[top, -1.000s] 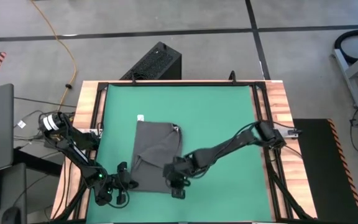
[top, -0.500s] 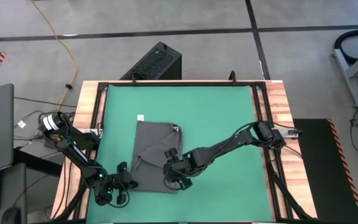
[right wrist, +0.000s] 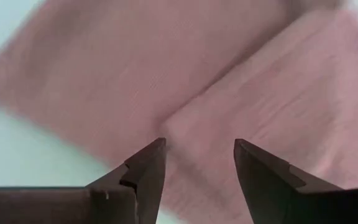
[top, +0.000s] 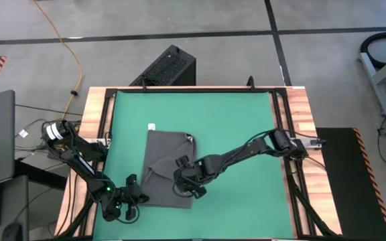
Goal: Roll towel
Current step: Fold the microfiber towel
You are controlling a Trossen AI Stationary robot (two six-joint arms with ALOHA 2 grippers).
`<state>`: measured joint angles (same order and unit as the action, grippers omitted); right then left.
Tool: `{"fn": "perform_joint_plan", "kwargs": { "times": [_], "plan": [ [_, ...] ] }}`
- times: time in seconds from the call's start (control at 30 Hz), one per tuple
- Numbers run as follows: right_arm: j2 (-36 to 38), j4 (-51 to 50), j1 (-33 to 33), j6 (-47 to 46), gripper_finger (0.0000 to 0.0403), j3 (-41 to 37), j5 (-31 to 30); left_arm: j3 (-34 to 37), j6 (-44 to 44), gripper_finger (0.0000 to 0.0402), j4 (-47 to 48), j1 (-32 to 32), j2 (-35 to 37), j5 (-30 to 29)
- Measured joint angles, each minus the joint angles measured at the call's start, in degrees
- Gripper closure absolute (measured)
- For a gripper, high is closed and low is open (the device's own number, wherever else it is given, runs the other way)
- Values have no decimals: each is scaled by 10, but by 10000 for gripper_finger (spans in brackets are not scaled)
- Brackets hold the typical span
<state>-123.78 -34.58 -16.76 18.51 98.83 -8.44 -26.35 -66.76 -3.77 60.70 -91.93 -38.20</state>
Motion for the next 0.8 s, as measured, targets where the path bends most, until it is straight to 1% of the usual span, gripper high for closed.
{"fn": "perform_joint_plan", "kwargs": {
  "times": [0.23,0.4,0.57,0.67,0.8],
  "plan": [
    [-31,19,-5,12,190,3,1,0,4,401,3,0,0,1],
    [-44,0,-3,2,192,3,-13,0,5,401,6,0,0,2],
    [-42,-22,-2,-15,211,5,-17,0,5,401,11,1,0,2],
    [-41,-45,-4,-15,225,21,-19,0,9,401,11,1,0,2],
    [-40,-45,-3,-16,233,36,-20,0,10,401,11,1,0,0]
  ]
}}
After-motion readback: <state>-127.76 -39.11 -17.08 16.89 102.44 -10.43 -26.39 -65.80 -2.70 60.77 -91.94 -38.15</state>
